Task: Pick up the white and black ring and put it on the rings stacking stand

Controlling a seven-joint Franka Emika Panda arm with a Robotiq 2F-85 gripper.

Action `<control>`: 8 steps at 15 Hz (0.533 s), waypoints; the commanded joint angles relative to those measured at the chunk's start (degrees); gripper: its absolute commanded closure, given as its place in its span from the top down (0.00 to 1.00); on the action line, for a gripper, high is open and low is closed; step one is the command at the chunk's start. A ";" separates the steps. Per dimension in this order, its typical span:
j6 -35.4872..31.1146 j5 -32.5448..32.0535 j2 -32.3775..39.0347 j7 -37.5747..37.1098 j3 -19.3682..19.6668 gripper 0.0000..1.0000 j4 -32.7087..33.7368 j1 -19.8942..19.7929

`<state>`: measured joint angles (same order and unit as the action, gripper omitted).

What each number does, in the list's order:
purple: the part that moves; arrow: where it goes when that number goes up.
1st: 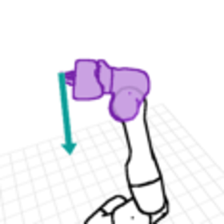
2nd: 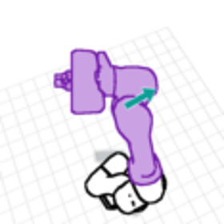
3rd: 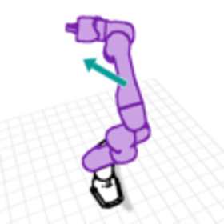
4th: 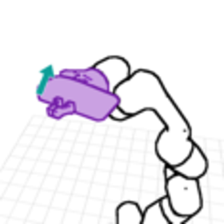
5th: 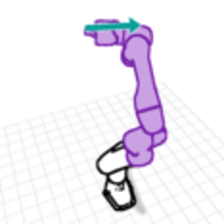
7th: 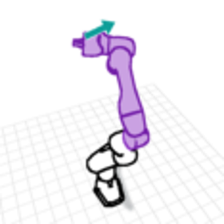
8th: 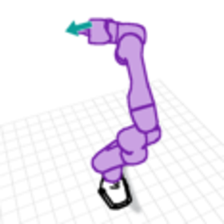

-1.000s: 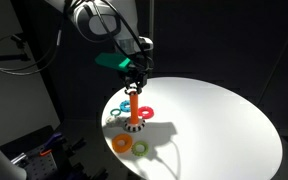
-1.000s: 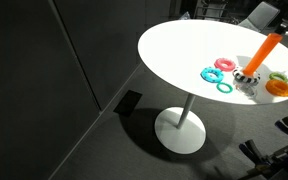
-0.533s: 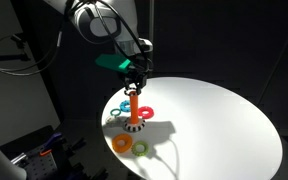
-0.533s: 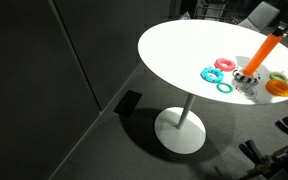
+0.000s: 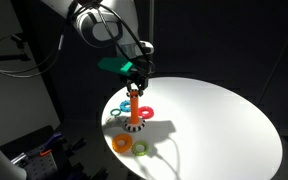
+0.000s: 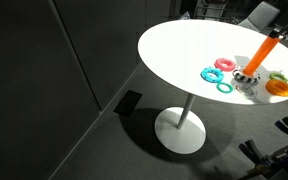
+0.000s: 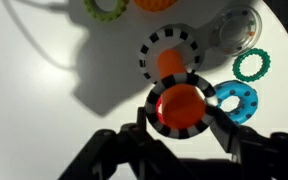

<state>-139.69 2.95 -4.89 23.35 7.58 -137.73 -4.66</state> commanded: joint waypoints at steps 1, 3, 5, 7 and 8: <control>-1.05 -0.89 1.16 -0.90 -0.16 0.41 0.82 -0.23; -0.95 -0.82 1.17 -0.79 -0.16 0.41 0.75 -0.21; -0.94 -0.32 1.19 -0.39 -0.12 0.41 0.67 -0.15; -0.97 0.60 1.18 0.22 -0.07 0.41 0.72 -0.03; -0.96 0.77 1.16 0.17 -0.07 0.41 0.80 -0.01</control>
<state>-140.37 3.02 -4.71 23.35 7.58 -137.71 -4.66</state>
